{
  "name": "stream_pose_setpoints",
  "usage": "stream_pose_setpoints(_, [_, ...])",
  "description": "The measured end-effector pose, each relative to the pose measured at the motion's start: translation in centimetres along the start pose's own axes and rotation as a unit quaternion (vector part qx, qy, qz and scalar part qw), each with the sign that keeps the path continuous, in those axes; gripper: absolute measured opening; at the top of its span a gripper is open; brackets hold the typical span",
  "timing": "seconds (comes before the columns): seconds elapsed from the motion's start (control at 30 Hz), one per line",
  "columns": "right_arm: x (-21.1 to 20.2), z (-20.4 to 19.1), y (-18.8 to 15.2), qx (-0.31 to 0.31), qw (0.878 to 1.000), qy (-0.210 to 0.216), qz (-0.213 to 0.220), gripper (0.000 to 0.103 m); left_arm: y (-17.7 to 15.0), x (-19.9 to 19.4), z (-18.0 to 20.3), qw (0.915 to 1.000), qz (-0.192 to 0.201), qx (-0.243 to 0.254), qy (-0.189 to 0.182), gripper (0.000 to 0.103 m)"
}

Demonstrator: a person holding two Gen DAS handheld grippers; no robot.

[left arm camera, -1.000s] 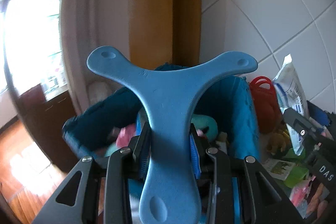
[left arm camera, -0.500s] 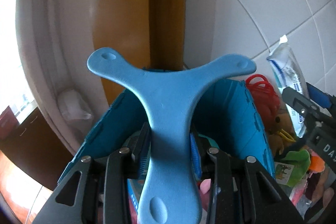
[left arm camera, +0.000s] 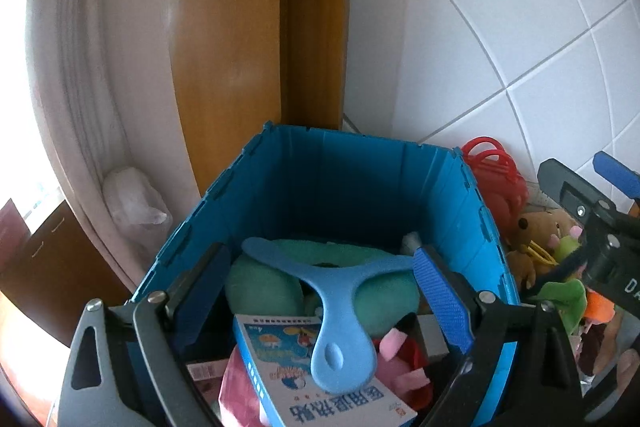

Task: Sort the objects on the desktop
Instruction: 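Open both tools to drop boomerang and wipes packet into the crate, then move both tools back over the table beside the crate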

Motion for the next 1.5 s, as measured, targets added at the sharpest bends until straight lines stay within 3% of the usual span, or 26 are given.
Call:
stream_pose_setpoints(0.2, [-1.5,-0.1,-0.5,-0.002,1.0,0.0,0.008,0.103,-1.2,-2.7,0.0,0.9999,0.016,0.001,0.0,0.094])
stream_pose_setpoints(0.47, [-7.0,-0.6,-3.7,0.001,0.999,-0.003,0.038,0.103,-4.9,-6.7,0.5,0.999,0.044,0.005,0.004,0.094])
stream_pose_setpoints(0.9, [-10.8,0.6,-9.7,0.007,1.0,-0.015,0.0,0.103,-9.6,-8.6,3.1,0.9993,0.033,0.017,0.005,0.094])
stream_pose_setpoints(1.13, [-14.2,6.0,-13.4,0.03,0.999,-0.03,-0.011,0.103,-12.8,-11.1,9.7,0.9986,0.035,0.036,-0.013,0.094])
stream_pose_setpoints(1.5, [-23.5,19.7,-22.2,0.045,0.996,-0.067,-0.041,0.103,-20.6,-16.0,24.2,0.9977,0.02,0.047,-0.044,0.094])
Point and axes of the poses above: each gripper's, at about its wrist camera, not at the fingertips, and x roughly the way its jaws point, z to its right, y to its top, the point moved 1 cm from there along x, roughly the way its jaws point, and after that the axes turned 1 degree about x, right-handed, at the moved point
